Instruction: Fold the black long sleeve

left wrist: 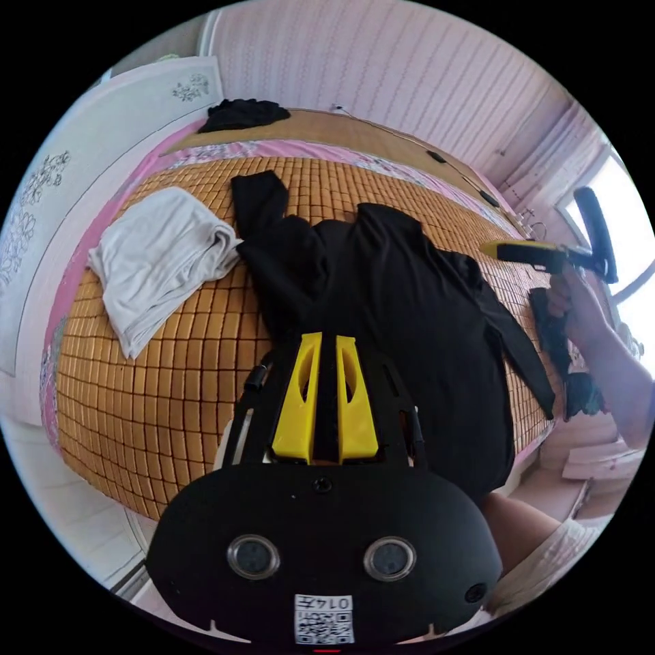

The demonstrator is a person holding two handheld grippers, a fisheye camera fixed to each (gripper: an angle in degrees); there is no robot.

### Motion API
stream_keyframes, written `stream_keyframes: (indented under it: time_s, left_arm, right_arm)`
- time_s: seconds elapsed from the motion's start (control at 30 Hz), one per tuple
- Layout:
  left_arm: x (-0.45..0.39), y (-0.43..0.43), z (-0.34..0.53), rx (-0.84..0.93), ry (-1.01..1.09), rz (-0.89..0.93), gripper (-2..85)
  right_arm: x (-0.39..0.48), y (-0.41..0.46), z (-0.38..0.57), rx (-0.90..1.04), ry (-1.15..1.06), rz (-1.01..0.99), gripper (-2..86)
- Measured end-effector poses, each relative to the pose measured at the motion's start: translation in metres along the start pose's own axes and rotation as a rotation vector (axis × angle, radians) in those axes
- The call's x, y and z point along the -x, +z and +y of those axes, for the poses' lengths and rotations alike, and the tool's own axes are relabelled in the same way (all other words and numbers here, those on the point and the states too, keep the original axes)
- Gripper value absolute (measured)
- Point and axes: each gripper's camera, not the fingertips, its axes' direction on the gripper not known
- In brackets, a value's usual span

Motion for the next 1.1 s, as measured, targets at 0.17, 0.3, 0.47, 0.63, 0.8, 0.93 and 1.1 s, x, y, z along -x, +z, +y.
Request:
stream_keyframes:
  time_s: [0.17,0.3,0.47,0.63,0.8,0.93,1.1]
  left_arm:
    - [0.027,-0.023,-0.005,0.036,-0.075,0.002,4.6]
    - [0.036,-0.038,-0.021,0.064,-0.087,-0.039,4.7]
    - [0.050,-0.074,-0.049,0.075,-0.073,0.047,4.6]
    - [0.060,-0.105,-0.066,0.058,-0.092,0.121,4.5]
    - [0.086,-0.156,-0.073,-0.023,-0.234,0.214,5.8]
    - [0.122,-0.229,-0.049,-0.096,-0.347,0.204,6.0]
    - [0.179,-0.298,0.014,-0.032,-0.537,0.108,5.8]
  right_arm:
    - [0.044,0.124,-0.117,0.032,-0.171,0.018,9.6]
    - [0.051,0.217,-0.165,0.149,-0.149,0.046,13.6]
    - [0.026,0.314,-0.168,0.274,-0.075,0.180,10.7]
    - [-0.018,0.314,-0.135,0.212,-0.014,0.176,1.6]
    - [-0.012,0.213,-0.082,-0.125,-0.187,-0.121,1.1]
    - [0.082,0.163,-0.009,-0.126,-0.601,-0.454,2.5]
    - [0.137,0.231,0.095,0.231,-0.842,-0.551,4.5]
